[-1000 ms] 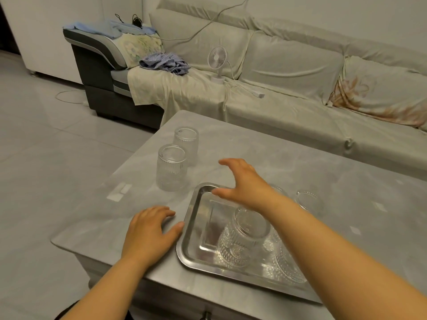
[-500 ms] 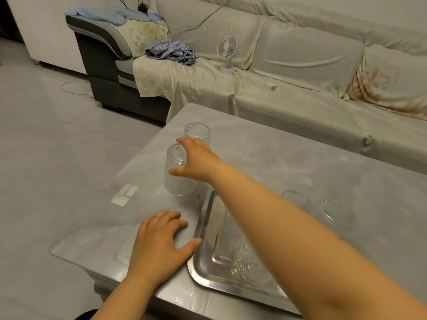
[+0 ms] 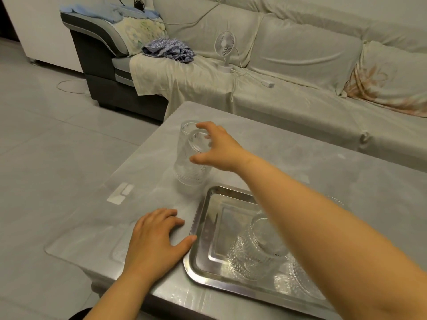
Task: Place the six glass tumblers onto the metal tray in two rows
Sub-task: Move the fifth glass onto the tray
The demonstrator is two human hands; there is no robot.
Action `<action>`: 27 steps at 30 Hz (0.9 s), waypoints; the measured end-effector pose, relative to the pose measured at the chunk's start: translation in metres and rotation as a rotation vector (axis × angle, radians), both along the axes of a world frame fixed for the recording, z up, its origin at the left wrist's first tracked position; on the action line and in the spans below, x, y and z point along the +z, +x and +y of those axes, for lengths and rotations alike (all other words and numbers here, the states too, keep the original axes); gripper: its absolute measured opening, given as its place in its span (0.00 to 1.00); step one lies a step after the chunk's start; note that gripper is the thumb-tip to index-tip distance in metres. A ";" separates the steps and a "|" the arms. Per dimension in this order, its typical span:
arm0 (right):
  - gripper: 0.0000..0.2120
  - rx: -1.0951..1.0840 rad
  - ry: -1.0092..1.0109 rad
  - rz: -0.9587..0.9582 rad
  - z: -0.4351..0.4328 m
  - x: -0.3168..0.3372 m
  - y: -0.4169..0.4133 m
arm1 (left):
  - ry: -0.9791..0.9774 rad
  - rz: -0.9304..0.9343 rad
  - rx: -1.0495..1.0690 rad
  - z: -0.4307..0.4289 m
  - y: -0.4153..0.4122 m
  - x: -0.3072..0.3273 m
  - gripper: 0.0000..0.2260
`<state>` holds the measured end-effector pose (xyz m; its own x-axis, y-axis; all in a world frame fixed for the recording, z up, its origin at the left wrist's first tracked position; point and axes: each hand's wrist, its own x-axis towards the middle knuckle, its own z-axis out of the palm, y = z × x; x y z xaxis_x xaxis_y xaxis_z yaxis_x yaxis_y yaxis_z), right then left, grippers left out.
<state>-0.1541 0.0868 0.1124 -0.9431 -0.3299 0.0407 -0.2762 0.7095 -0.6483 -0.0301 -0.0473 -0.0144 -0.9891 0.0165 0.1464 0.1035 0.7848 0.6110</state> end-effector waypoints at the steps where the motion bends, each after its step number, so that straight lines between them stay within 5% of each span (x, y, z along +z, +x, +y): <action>1: 0.34 0.000 0.008 0.014 0.008 0.005 0.004 | 0.000 -0.005 -0.001 0.000 0.000 0.001 0.19; 9: 0.33 0.075 0.275 -0.064 0.057 0.012 0.038 | -0.024 -0.023 -0.004 0.002 0.002 0.004 0.22; 21: 0.35 0.102 0.378 -0.107 0.058 -0.010 0.052 | -0.039 -0.037 -0.007 0.003 0.003 0.009 0.28; 27: 0.36 0.108 0.373 -0.119 0.060 -0.012 0.056 | -0.035 -0.061 -0.016 0.002 0.003 0.009 0.22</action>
<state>-0.0982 0.1472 0.1007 -0.8930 -0.3990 -0.2083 -0.3007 0.8732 -0.3836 -0.0273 -0.0457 -0.0058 -0.9957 0.0362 0.0848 0.0794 0.8045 0.5886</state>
